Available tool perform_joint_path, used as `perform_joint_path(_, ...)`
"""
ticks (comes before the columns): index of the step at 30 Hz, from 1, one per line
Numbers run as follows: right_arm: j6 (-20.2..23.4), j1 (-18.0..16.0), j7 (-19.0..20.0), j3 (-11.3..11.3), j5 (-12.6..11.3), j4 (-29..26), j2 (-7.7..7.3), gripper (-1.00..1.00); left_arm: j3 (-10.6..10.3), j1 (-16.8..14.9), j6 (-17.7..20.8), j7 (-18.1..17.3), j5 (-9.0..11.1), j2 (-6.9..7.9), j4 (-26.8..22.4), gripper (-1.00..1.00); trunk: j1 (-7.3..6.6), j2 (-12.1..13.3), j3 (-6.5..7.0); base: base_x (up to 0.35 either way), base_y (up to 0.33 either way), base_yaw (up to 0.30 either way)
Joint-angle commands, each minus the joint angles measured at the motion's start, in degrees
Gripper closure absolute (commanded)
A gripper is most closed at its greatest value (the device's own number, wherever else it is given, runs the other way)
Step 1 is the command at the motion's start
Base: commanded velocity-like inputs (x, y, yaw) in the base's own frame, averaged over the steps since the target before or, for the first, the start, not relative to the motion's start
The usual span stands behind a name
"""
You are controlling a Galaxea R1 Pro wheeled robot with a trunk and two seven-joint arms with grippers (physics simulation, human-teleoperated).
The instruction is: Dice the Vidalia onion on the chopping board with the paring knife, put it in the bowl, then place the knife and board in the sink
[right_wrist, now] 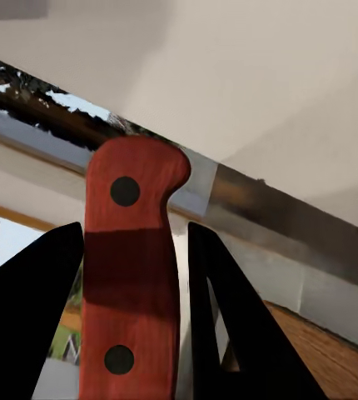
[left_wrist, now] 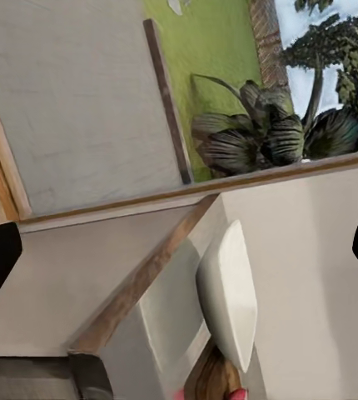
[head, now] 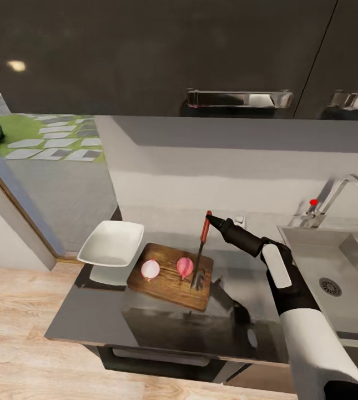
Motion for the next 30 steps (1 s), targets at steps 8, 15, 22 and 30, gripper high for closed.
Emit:
perform_joint_path(8, 0.2, -2.2, 0.7, -2.4, -0.1, 5.4, 0.20, 1.00, -0.1, 0.0, 0.2, -0.3, -0.4, -0.07, 0.0, -1.00, 0.06, -0.1, -0.09, 0.201, 0.000, 0.000)
perform_joint_path(15, -1.7, -4.1, 0.9, -2.7, -5.1, 12.0, 0.80, 1.00, -0.3, 0.0, 0.1, -0.3, -0.4, -0.07, 0.0, -1.00, 0.06, -0.1, -0.09, 0.013, 0.000, 0.000)
perform_joint_path(22, -4.6, -4.3, 3.4, -2.6, -8.8, 15.4, 0.88, 1.00, -0.4, 0.0, 0.2, -0.3, -0.4, -0.07, 0.0, -1.00, 0.06, -0.1, -0.09, 0.001, 0.000, 0.000)
perform_joint_path(30, -12.0, -4.2, 6.5, -1.9, -8.5, 20.4, 0.90, 1.00, -0.4, 0.0, 0.2, -0.3, -0.4, -0.07, 0.0, -1.00, 0.06, -0.1, -0.09, 0.000, 0.000, 0.000)
